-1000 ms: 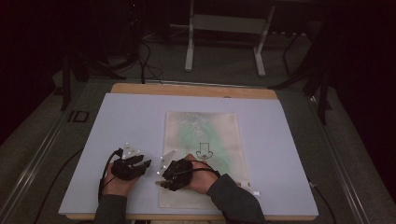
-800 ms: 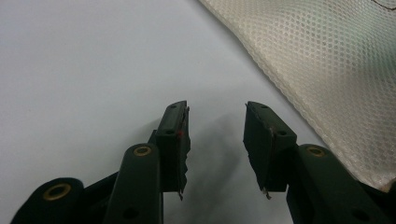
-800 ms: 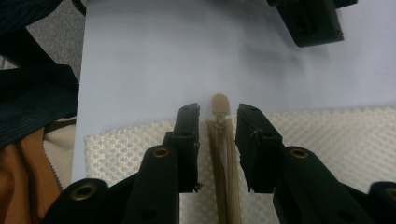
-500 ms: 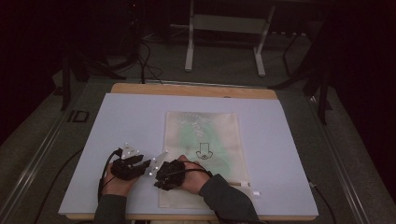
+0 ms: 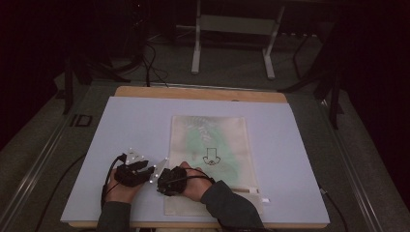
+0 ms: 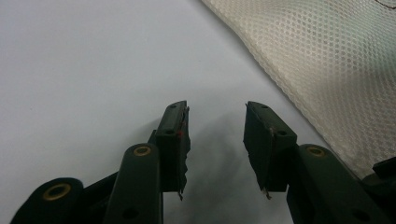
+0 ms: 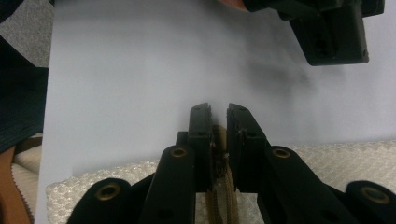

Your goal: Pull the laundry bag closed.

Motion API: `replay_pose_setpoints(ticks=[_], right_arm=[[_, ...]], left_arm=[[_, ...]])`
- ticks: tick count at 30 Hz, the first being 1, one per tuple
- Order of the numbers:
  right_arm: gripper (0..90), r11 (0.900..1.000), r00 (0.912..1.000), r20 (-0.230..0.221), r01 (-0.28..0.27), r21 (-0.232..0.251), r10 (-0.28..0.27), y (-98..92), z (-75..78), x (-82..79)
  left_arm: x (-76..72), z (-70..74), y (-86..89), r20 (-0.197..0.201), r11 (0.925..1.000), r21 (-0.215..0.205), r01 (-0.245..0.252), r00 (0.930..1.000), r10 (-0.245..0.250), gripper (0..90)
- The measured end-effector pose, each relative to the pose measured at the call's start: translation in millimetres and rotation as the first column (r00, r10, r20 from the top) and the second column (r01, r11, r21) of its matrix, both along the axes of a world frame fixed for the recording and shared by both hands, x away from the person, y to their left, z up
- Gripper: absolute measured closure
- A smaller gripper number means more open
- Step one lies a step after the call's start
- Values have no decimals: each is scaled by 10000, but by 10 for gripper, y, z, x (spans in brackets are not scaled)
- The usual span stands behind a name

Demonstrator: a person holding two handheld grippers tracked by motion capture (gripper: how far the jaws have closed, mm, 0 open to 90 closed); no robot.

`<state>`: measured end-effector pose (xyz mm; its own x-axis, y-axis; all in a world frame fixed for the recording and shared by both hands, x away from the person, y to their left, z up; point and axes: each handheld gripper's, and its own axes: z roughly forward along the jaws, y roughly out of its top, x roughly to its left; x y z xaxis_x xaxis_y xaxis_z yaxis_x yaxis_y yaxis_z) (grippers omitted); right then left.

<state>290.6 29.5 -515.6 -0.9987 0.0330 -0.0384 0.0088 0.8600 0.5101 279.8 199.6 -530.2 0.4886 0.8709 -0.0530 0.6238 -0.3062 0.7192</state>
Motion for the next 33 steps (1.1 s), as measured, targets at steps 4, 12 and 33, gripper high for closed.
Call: replay_pose_setpoints(ticks=[4, 12, 33], right_arm=[[807, 9996, 9998, -198, 108, 257, -103, -21, 19, 12], [807, 9970, 9997, -206, 169, 755, -154, -94, 126, -2], [781, 9961, 9975, -607, 412, 777, -366, -408, 81, 24]], left_arm=[[0, 1, 1, -5, 10000, -14, -20, 10000, 20, 592], [-1, -1, 1, 7, 10000, -7, -24, 10000, 24, 592], [-13, 4, -10, 36, 10000, 3, -27, 10000, 27, 591]])
